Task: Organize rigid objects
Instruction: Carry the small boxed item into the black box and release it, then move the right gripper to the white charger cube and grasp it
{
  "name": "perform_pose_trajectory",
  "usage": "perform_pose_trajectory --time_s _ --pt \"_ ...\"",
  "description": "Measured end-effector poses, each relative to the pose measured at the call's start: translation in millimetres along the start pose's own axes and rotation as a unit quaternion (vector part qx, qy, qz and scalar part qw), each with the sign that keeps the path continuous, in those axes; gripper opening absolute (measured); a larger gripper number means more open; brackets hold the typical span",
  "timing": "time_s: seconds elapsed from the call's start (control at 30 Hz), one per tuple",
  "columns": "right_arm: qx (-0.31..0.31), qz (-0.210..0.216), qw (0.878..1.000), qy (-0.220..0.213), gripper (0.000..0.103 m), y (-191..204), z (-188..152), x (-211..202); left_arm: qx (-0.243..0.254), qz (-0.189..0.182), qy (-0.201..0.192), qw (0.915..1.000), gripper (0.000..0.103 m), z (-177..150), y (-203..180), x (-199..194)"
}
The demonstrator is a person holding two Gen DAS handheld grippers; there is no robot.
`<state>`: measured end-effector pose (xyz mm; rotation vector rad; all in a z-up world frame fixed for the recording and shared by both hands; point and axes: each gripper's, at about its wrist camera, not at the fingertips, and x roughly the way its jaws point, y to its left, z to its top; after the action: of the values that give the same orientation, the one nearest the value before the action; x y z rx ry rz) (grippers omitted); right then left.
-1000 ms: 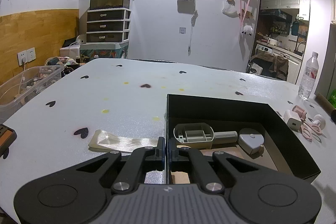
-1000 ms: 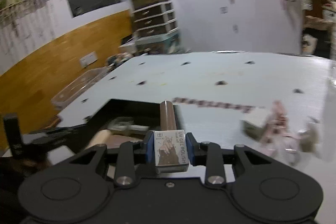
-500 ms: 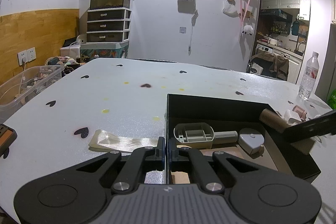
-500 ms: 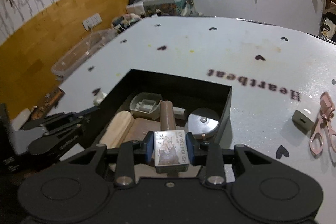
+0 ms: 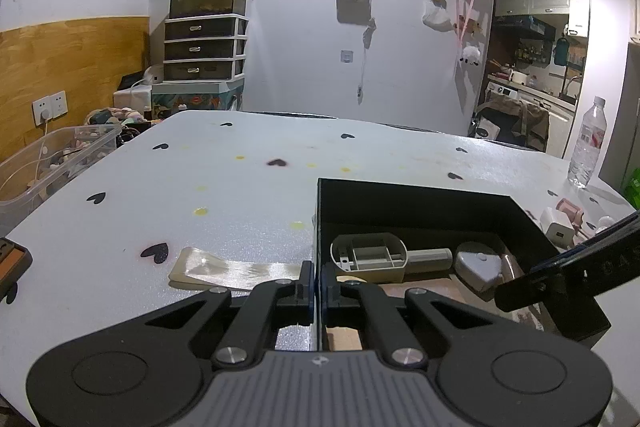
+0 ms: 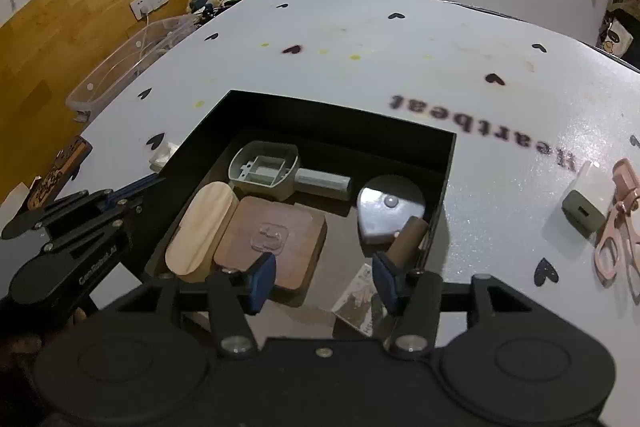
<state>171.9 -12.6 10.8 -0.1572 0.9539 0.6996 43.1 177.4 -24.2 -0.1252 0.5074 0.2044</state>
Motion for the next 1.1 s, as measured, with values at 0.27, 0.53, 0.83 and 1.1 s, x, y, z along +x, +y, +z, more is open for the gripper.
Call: perform_pose_trajectory --time_s 0.27,0.53,0.83,1.1 --pt "0.002 0.009 1.000 -0.015 0.072 -3 0 -13 0.000 0.000 0.000 1.0000 0.002 0 0 0" --pt "-0.005 0.016 0.999 -0.037 0.083 -2 -4 -32 -0.001 0.000 0.000 1.0000 0.002 0 0 0" --pt "0.000 0.034 0.997 -0.067 0.089 -10 -8 -47 -0.001 0.000 0.000 1.0000 0.002 0 0 0" --pt "-0.013 0.008 0.992 -0.122 0.103 -26 -24 -64 -0.001 0.000 0.000 1.0000 0.002 0 0 0"
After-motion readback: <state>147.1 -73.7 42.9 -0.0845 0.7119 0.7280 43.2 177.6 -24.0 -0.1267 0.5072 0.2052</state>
